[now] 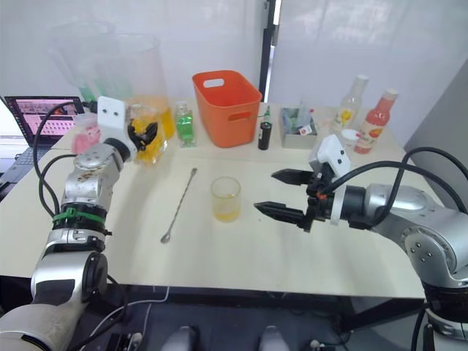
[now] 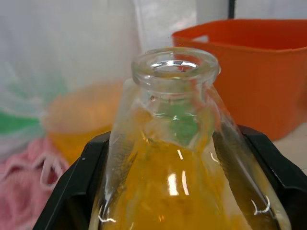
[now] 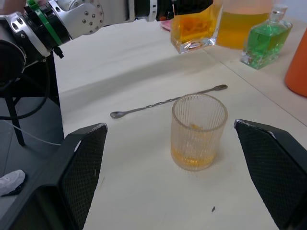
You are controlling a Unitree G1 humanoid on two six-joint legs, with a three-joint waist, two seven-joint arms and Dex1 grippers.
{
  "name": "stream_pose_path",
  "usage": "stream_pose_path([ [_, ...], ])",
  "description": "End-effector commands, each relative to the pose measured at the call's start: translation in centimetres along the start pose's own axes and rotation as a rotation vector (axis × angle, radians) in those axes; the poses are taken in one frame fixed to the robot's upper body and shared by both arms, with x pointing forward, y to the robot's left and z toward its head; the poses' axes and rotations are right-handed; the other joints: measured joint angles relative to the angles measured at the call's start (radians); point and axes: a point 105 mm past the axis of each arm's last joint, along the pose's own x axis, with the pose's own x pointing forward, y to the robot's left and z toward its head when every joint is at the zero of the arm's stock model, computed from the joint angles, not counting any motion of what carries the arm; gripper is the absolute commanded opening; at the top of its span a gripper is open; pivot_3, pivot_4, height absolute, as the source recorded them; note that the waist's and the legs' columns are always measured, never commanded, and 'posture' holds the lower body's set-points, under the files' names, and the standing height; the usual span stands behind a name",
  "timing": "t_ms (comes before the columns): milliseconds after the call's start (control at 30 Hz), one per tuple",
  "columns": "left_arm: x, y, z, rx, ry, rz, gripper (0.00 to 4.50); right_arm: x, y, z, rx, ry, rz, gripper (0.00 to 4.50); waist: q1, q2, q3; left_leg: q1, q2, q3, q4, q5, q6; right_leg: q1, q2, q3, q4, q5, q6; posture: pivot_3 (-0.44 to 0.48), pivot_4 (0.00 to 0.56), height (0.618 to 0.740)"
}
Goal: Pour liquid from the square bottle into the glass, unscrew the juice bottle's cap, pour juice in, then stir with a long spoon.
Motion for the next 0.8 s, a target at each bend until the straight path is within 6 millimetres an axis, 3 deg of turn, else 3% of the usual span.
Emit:
stream_pose_path([
  [33,-0.5,1.4,4.1,-0.126,-0.153,0.061,2.82,-0.1,0.2,1.0,-0.043,-0.028,0.002,4.48,0.004,0.0,0.0,0.0,0.0,0.0,0.0,0.0,0.0,0.0,0.0,0.0,0.0,0.0,0.0,0.0,0.15,0.731],
  [267,-0.2,1.0,0.6,-0.275,-0.031,0.027,2.82,0.1,0.8,0.9,-0.041,-0.029,0.005,4.48,0.015,0.0,0.0,-0.001,0.0,-0.001,0.0,0.0,0.0,0.0,0.0,-0.001,-0.001,0.001,-0.003,0.0,0.15,0.731],
  [700,0.4,-0.3,-1.7,-0.128,0.106,-0.062,2.82,-0.1,1.5,0.7,0.014,-0.029,-0.003,4.48,0.019,0.0,0.0,0.0,0.0,-0.002,0.0,0.0,-0.001,0.001,0.0,-0.001,-0.001,0.001,-0.003,0.0,0.15,0.731],
  [800,0.5,-1.6,-2.3,-0.06,0.136,-0.126,2.82,-0.5,1.3,0.6,0.005,-0.025,-0.031,4.48,0.021,0.0,0.0,0.001,0.0,-0.002,0.0,0.0,-0.001,0.002,0.0,-0.001,-0.001,0.001,-0.003,0.0,0.15,0.731],
])
